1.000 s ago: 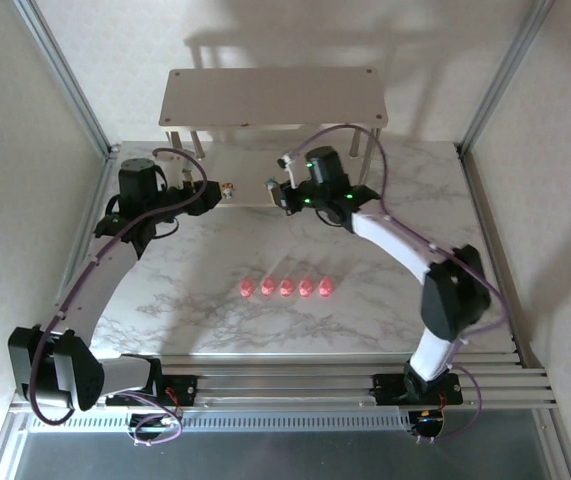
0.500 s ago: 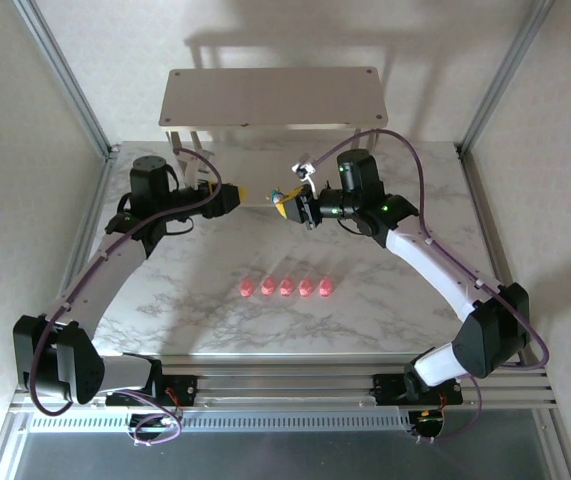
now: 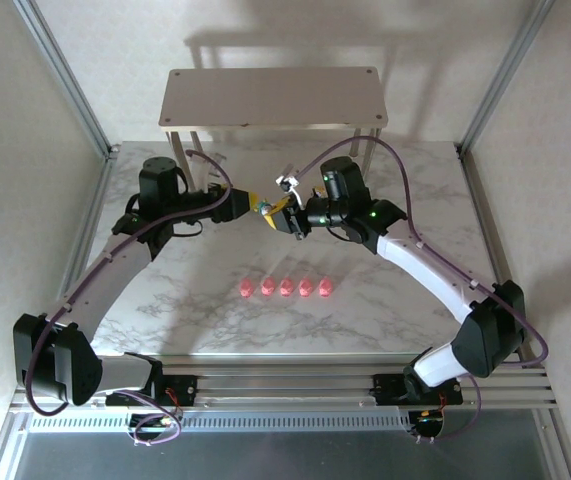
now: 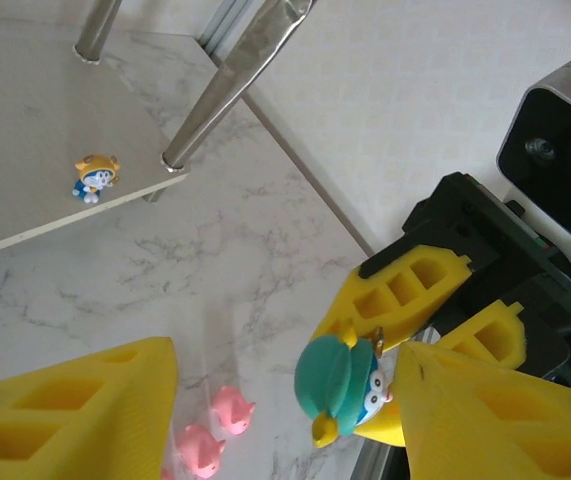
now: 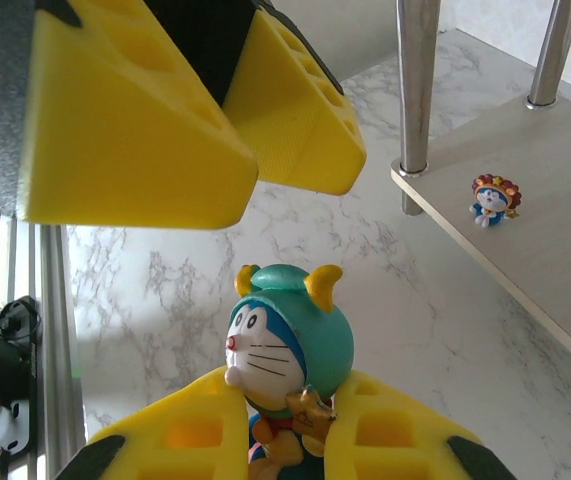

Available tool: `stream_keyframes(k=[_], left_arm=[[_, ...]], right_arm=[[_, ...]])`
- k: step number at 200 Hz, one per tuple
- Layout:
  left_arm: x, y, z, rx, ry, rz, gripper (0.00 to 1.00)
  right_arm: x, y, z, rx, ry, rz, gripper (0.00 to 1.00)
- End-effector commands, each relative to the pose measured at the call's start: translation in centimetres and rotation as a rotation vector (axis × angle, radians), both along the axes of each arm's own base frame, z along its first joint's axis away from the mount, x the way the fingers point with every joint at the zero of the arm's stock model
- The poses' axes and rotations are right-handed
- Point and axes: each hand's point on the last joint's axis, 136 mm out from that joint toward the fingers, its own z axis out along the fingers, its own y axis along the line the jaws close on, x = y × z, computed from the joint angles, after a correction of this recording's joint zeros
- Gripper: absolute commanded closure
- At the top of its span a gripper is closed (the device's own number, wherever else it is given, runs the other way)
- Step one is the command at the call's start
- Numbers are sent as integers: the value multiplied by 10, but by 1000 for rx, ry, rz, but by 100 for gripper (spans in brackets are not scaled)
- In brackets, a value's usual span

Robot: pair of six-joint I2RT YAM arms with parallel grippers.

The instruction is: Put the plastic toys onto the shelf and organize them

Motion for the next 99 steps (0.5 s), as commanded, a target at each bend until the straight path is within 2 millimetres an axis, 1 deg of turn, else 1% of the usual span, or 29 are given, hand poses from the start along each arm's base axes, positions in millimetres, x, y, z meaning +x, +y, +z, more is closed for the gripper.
stream_keyframes(k=[1,47,99], left_arm=[[-7,-5,14,-10,-35,-33,40],[-13,-16,8,-12,-17,-75,42],[-17,-18,4,-5,-10,-88,43]], right_arm=[[3,6,15,19,-47,7,97],[7,13,21,41,-54,14,97],[9,20,27,70,-53,32,97]])
